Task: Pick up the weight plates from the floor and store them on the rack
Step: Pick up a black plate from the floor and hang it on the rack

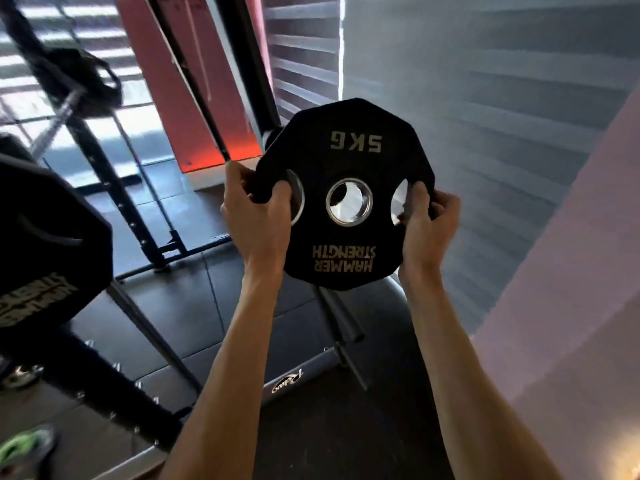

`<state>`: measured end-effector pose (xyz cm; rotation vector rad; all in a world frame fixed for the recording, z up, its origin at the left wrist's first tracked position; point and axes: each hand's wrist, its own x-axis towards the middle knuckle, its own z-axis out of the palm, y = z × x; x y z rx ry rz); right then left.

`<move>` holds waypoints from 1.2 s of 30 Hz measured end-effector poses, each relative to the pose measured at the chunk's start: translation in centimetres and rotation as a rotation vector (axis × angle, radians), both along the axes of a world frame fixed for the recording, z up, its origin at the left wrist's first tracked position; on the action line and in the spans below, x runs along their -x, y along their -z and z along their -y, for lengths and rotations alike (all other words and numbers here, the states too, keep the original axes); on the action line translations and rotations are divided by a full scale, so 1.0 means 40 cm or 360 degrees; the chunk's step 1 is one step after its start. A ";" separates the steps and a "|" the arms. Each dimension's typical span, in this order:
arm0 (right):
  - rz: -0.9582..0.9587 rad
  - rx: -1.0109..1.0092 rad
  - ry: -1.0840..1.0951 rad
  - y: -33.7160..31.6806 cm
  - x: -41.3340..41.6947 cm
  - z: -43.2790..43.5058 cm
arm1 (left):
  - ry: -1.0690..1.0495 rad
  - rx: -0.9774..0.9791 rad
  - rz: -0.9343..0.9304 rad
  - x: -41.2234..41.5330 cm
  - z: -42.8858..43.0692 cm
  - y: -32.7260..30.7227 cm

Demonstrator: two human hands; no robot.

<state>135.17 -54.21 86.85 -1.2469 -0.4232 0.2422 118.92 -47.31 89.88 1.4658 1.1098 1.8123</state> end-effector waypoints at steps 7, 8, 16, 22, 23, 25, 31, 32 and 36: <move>0.0086 -0.0111 -0.0204 0.024 -0.056 -0.088 | -0.0292 -0.0144 -0.0039 -0.039 -0.026 0.008; 0.0099 -0.0125 -0.0251 0.029 -0.058 -0.102 | -0.0316 -0.0170 -0.0051 -0.039 -0.032 0.014; 0.0189 -0.0190 -0.0437 0.056 -0.075 -0.200 | -0.0363 -0.0303 -0.0148 -0.045 -0.088 0.056; 0.0299 -0.0161 -0.0604 0.046 -0.100 -0.310 | -0.0219 -0.0152 -0.0106 -0.036 -0.199 0.072; 0.0302 -0.0130 -0.0640 0.043 -0.103 -0.333 | -0.0169 -0.0092 -0.0102 -0.031 -0.224 0.073; 0.0315 -0.0044 -0.0674 0.028 -0.105 -0.376 | -0.0088 0.0055 -0.0124 -0.022 -0.274 0.064; 0.0286 -0.0004 -0.0822 -0.015 -0.110 -0.497 | 0.0028 0.0472 -0.0161 -0.004 -0.384 0.045; 0.0277 0.0005 -0.0825 -0.017 -0.114 -0.516 | 0.0043 0.0513 -0.0146 -0.003 -0.394 0.045; 0.0238 0.0029 -0.0867 -0.024 -0.120 -0.561 | 0.0102 0.0603 -0.0090 0.006 -0.426 0.042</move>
